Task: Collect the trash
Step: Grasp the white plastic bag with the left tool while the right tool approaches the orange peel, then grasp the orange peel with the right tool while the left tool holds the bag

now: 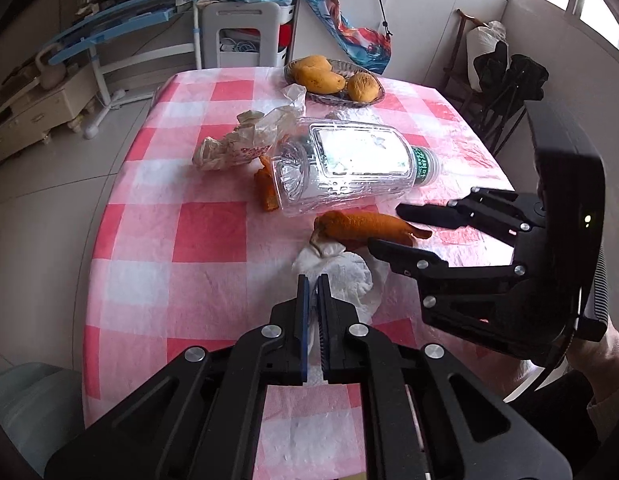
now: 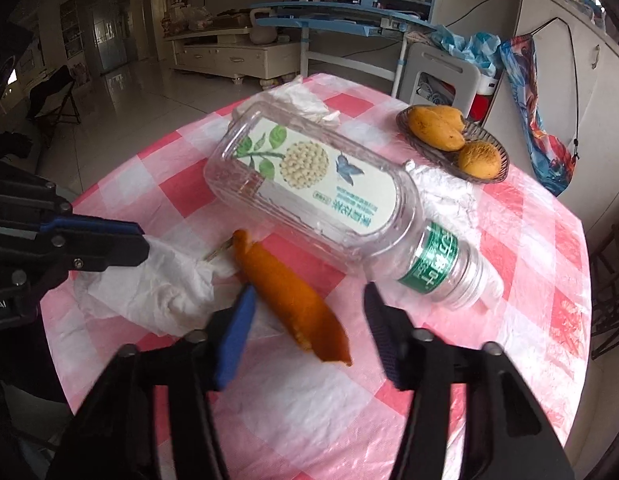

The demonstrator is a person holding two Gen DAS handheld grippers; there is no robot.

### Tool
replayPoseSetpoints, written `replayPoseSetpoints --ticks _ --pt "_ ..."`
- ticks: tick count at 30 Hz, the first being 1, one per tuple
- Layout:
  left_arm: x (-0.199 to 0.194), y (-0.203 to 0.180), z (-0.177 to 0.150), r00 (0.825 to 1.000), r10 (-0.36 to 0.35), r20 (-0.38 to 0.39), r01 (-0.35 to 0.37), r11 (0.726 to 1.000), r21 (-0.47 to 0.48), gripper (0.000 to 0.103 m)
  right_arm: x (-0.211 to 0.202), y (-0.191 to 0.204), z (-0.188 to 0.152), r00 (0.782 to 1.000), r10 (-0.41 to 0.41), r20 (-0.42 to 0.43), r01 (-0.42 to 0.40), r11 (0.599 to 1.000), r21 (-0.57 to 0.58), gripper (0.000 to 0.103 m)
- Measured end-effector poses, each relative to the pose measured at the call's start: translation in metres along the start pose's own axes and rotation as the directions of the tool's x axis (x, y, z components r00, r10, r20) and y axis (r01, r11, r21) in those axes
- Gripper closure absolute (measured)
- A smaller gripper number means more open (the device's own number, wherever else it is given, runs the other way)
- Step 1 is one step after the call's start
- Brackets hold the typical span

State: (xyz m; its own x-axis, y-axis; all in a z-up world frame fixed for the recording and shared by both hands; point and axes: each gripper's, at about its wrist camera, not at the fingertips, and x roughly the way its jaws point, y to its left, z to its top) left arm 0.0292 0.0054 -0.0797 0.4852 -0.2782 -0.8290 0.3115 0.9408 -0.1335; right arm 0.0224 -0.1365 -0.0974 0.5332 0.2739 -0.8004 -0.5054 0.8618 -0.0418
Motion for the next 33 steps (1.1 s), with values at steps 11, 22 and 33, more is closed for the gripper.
replayPoseSetpoints --ticks 11,22,33 --pt "-0.029 0.008 -0.012 0.998 -0.017 0.063 0.02 0.999 -0.04 0.098 -0.052 0.011 -0.02 0.999 0.008 0.052 -0.01 0.999 0.036 0.088" --pt "-0.078 0.029 -0.056 0.99 -0.026 0.139 0.045 0.99 -0.136 0.098 -0.122 0.058 -0.068 0.987 0.052 0.15 -0.054 0.998 0.012 0.088" --pt "-0.097 0.009 -0.102 0.992 -0.028 0.12 0.038 0.996 -0.081 0.098 -0.138 0.113 -0.104 0.971 0.206 0.121 -0.196 0.977 -0.088 0.089"
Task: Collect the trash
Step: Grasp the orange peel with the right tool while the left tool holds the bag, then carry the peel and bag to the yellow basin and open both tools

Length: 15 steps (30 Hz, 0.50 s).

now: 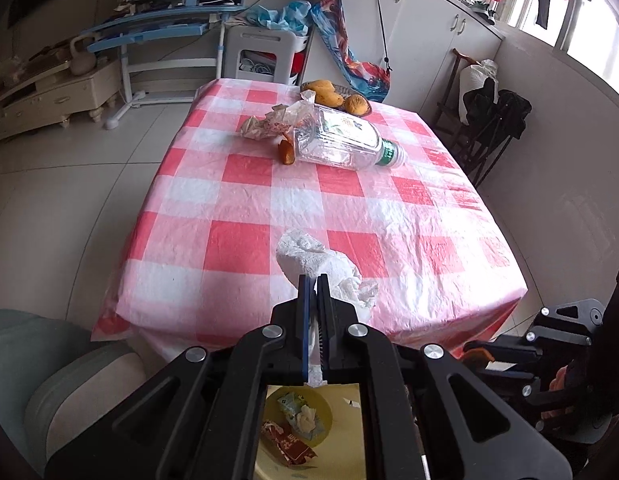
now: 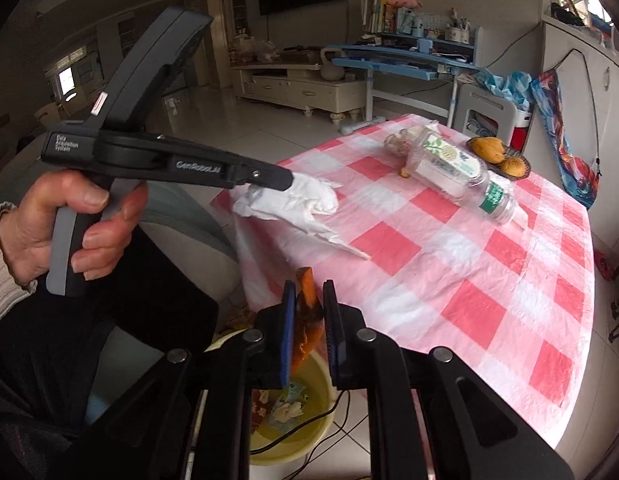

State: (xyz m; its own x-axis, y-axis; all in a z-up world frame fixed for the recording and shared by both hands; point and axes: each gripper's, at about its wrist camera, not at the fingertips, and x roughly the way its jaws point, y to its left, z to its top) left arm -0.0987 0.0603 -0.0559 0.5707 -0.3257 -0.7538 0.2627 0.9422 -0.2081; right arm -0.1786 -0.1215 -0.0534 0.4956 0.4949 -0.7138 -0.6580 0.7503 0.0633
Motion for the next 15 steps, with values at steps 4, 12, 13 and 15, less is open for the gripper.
replayPoseSetpoints --ticks 4,12,13,15 --pt "-0.008 -0.007 -0.016 1.0 0.009 -0.01 -0.008 1.0 0.024 0.098 -0.004 0.001 -0.006 0.999 -0.038 0.002 0.038 0.999 0.011 0.064" --pt "-0.02 -0.022 -0.043 0.999 -0.01 -0.038 0.012 0.998 0.068 0.098 -0.036 -0.027 -0.018 0.985 -0.141 0.104 0.117 0.972 0.204 0.035" --pt "-0.02 -0.024 -0.046 0.999 -0.011 -0.042 0.014 0.997 0.075 0.098 -0.038 -0.029 -0.019 0.982 -0.155 0.109 0.129 0.968 0.214 0.033" --pt "-0.022 -0.029 -0.052 0.999 -0.01 -0.051 0.015 0.995 0.094 0.098 -0.04 -0.029 -0.019 0.977 -0.179 0.117 0.15 0.963 0.223 0.026"
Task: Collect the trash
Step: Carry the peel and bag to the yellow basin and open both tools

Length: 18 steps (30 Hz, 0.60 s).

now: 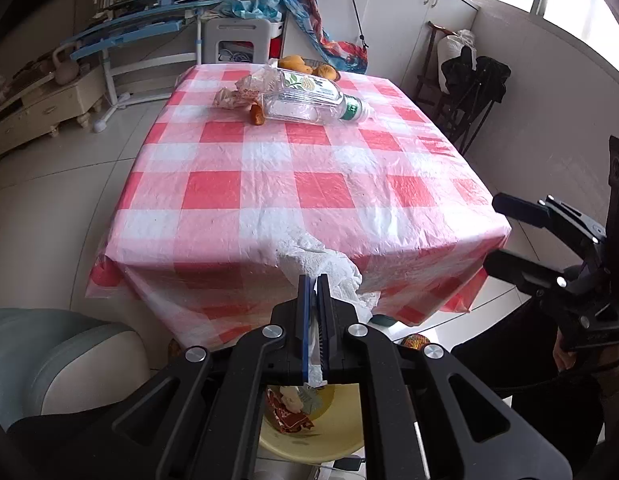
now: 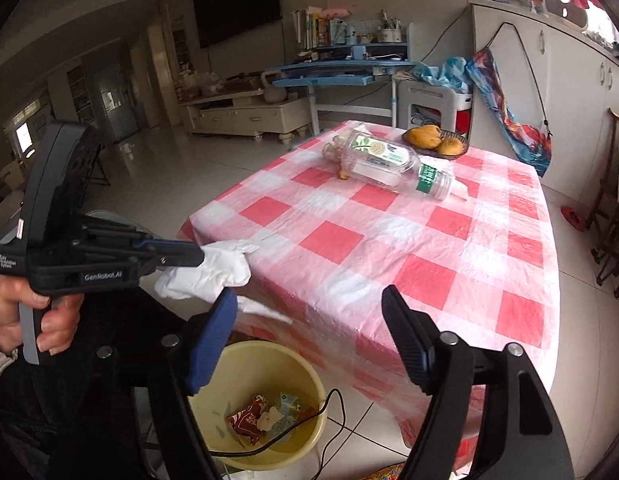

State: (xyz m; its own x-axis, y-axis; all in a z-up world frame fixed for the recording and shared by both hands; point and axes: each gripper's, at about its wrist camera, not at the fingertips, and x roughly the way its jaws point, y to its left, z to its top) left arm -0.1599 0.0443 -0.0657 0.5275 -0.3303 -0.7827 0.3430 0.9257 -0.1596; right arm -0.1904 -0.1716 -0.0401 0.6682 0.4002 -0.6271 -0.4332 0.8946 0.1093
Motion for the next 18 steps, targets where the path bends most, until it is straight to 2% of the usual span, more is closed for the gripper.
replayPoseSetpoints --ticks 5,8,9,11,13,16,18 --pt "0.001 -0.013 -0.012 0.999 -0.001 -0.037 0.003 0.999 0.052 0.098 -0.001 0.001 -0.002 0.999 -0.048 0.008 0.048 0.999 -0.002 0.016" --pt "0.01 -0.024 -0.022 0.995 -0.001 -0.102 0.011 0.995 0.104 0.098 -0.002 0.0 -0.005 0.997 -0.078 0.009 0.078 0.997 -0.011 0.012" --pt "0.014 -0.029 -0.025 0.992 0.01 -0.124 0.006 0.992 0.127 0.094 -0.002 0.001 -0.006 0.996 -0.091 0.006 0.091 0.996 -0.016 0.011" --pt "0.022 -0.036 -0.029 0.987 0.025 -0.161 0.001 0.987 0.161 0.079 0.0 -0.001 -0.007 0.994 -0.113 0.0 0.113 0.993 -0.016 0.011" --pt "0.023 -0.038 -0.03 0.986 0.057 -0.157 -0.029 0.984 0.173 0.05 0.001 -0.002 -0.009 0.991 -0.136 -0.007 0.136 0.991 -0.012 0.01" --pt "0.017 -0.03 -0.024 0.991 0.08 -0.112 -0.065 0.989 0.132 0.034 0.007 -0.003 -0.009 0.986 -0.165 -0.023 0.164 0.986 -0.011 0.009" --pt "0.011 -0.016 -0.018 0.993 0.086 -0.076 -0.081 0.995 0.062 0.028 0.01 -0.002 -0.01 0.984 -0.174 -0.035 0.173 0.985 -0.022 0.009"
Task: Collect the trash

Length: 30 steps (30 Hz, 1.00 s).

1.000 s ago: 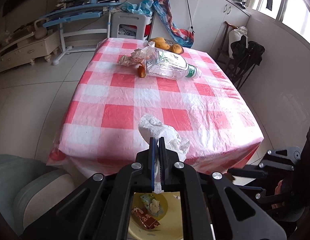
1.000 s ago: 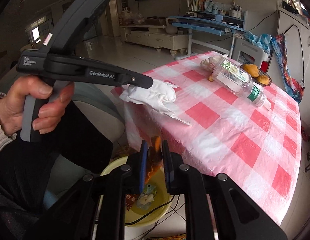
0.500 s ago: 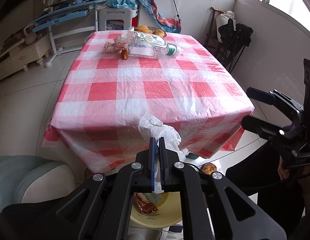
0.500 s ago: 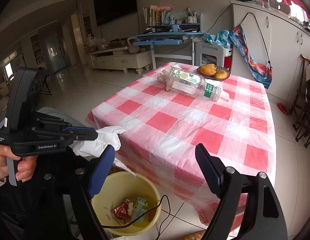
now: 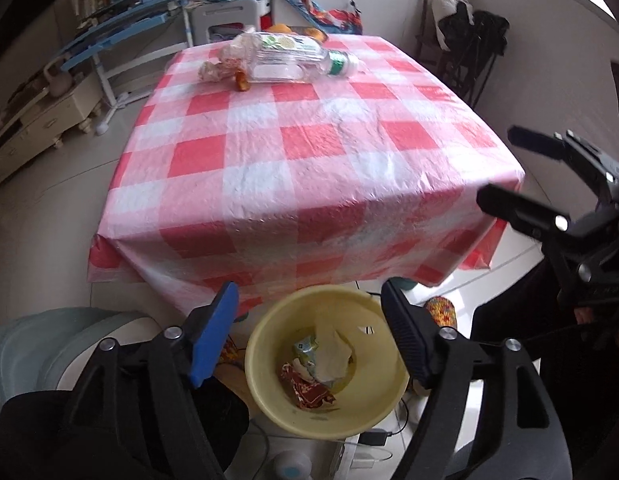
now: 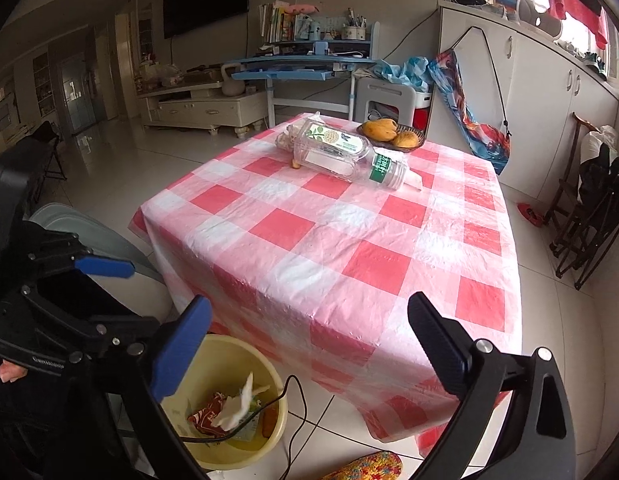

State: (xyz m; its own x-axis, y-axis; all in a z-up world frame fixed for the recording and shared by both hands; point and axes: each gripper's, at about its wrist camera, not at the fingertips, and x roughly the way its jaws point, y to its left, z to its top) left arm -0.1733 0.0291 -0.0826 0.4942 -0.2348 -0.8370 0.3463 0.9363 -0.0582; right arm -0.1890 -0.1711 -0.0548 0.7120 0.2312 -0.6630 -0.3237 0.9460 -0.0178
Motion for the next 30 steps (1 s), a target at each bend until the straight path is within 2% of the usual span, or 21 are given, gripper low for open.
replayPoseSetpoints --ticks 4,8,18,30 --pt "-0.007 0.026 0.006 0.999 -0.002 0.054 0.01 0.989 -0.147 0.023 0.008 0.009 -0.002 1.0 -0.009 -0.024 0.008 1.0 -0.03 0.009" --pt "-0.014 0.037 0.007 0.995 0.021 0.101 0.001 0.977 -0.212 0.02 0.014 0.018 -0.003 0.999 -0.026 -0.039 0.023 0.997 -0.067 0.009" --pt "-0.01 0.036 0.009 0.993 0.045 0.107 -0.02 0.975 -0.22 0.016 0.024 0.038 -0.009 0.995 -0.063 -0.074 0.049 0.983 -0.178 0.008" --pt "-0.007 0.035 0.009 0.993 0.051 0.102 -0.028 0.976 -0.216 0.016 0.027 0.048 -0.011 0.994 -0.076 -0.084 0.055 0.972 -0.227 0.008"
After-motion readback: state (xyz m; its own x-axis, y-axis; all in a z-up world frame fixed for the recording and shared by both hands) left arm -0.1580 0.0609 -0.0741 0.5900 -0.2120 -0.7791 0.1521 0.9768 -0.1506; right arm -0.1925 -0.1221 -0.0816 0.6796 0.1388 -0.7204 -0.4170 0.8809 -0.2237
